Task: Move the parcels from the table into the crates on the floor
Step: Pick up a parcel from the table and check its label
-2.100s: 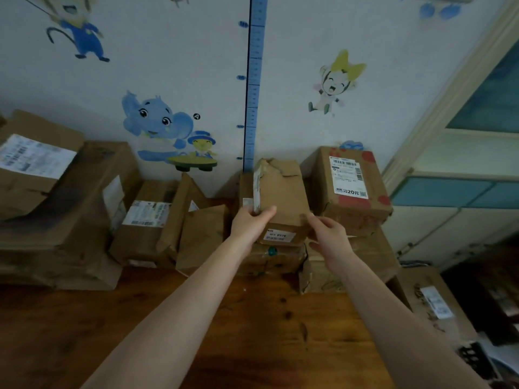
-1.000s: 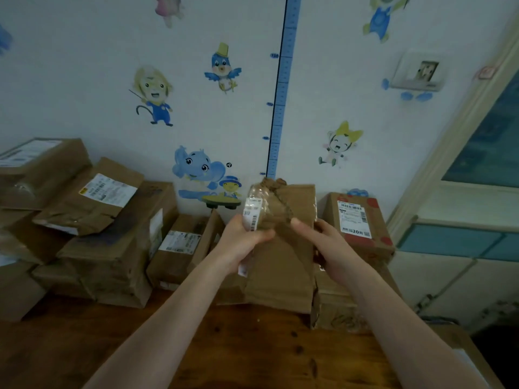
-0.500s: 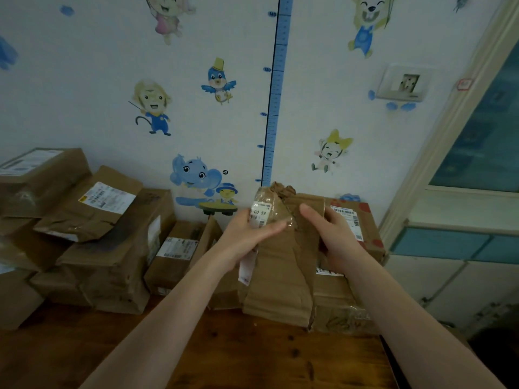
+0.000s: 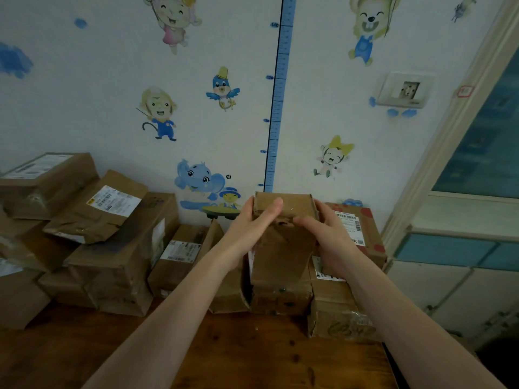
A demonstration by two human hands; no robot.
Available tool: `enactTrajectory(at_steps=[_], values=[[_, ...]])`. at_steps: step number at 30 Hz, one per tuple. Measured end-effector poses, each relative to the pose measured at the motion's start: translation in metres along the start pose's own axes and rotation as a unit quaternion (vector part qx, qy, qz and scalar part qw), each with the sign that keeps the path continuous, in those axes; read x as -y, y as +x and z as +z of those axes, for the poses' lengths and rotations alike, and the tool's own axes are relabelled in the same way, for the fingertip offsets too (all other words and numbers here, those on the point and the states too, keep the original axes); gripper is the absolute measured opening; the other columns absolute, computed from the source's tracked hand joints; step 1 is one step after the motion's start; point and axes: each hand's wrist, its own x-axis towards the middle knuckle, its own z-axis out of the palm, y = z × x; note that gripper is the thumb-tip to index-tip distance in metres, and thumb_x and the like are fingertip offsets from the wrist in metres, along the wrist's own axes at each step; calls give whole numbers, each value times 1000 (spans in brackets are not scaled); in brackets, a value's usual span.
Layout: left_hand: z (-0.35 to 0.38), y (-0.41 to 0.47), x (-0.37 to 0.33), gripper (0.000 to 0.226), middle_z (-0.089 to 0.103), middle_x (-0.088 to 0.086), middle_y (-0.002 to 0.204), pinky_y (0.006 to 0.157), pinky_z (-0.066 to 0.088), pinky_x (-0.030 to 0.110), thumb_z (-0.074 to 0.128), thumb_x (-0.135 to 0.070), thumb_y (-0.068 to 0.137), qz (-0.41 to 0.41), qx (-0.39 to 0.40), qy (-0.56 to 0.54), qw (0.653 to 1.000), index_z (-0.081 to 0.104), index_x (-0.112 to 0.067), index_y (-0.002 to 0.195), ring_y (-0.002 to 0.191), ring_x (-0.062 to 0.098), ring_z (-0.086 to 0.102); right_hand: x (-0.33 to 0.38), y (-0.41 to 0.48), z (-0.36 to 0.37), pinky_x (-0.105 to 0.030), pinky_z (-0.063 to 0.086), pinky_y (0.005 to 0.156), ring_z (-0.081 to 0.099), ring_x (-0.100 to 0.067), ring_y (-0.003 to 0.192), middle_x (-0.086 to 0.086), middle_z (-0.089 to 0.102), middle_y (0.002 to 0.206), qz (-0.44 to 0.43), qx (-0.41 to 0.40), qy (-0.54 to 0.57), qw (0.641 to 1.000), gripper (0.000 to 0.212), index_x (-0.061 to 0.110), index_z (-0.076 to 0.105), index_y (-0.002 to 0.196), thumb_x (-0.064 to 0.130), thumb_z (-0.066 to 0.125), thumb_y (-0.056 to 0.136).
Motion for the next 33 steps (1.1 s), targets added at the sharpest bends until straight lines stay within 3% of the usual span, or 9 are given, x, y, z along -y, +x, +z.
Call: enactTrajectory(at_steps=[2,6,11,14,18,23,28,31,33], values=[[2,2,2,53,52,-9,126,76,48,23,56,-44,90,3,-20,-6,1000,36,-27,136,109,11,52,-1,0,1,-44,47,98,56,-23,111,-2,56,121,-6,11,9,1000,54,27,42,132,19,67,85],[7,5,10,46,60,2,115,82,54,29,63,-20,90,20,-69,3,997,43,-18,131,102,16,60,0,2,6,-41,53,90,61,-24,107,-5,60,119,-22,-13,26,999,41,21,48,127,15,63,90],[9,4,15,46,56,-11,102,59,48,11,69,-25,85,46,-98,-20,994,40,-29,121,86,1,57,2,5,5,-44,53,91,59,-22,109,-1,60,115,-76,-54,-15,996,43,25,50,123,11,66,86],[8,4,16,48,61,-4,109,72,54,20,70,-30,83,58,-107,-19,992,49,-19,125,93,6,61,3,4,2,-40,56,86,62,-19,103,1,61,114,-70,-22,-4,997,52,28,46,127,18,72,83],[8,5,19,45,64,-2,106,84,54,32,73,-24,81,90,-164,51,981,53,-12,119,92,10,62,1,2,9,-17,55,70,60,-5,95,12,58,102,-106,-7,-83,991,52,26,42,125,12,70,84],[8,3,18,43,56,-13,98,76,46,20,71,-30,83,100,-170,78,977,48,-21,118,87,1,55,0,2,8,-24,57,75,62,-9,94,6,61,105,-107,-33,-96,989,52,20,43,126,13,70,83],[5,6,17,42,62,-2,106,88,53,37,72,-23,81,83,-150,57,984,51,-16,117,98,14,61,0,1,6,-26,54,81,59,-8,97,7,59,106,-82,1,-134,988,46,16,47,122,16,70,83],[4,8,16,40,61,-7,95,77,53,27,77,-22,77,108,-182,86,973,47,-20,104,87,9,61,-2,3,5,-26,57,78,64,-10,94,3,64,102,-120,-39,-151,980,43,11,52,119,11,72,81],[2,8,15,46,58,-10,97,70,48,15,77,-25,77,109,-179,81,974,46,-20,111,87,5,58,2,3,4,-20,56,71,64,-8,93,5,64,101,-129,-41,-135,982,43,14,53,118,8,72,80]])
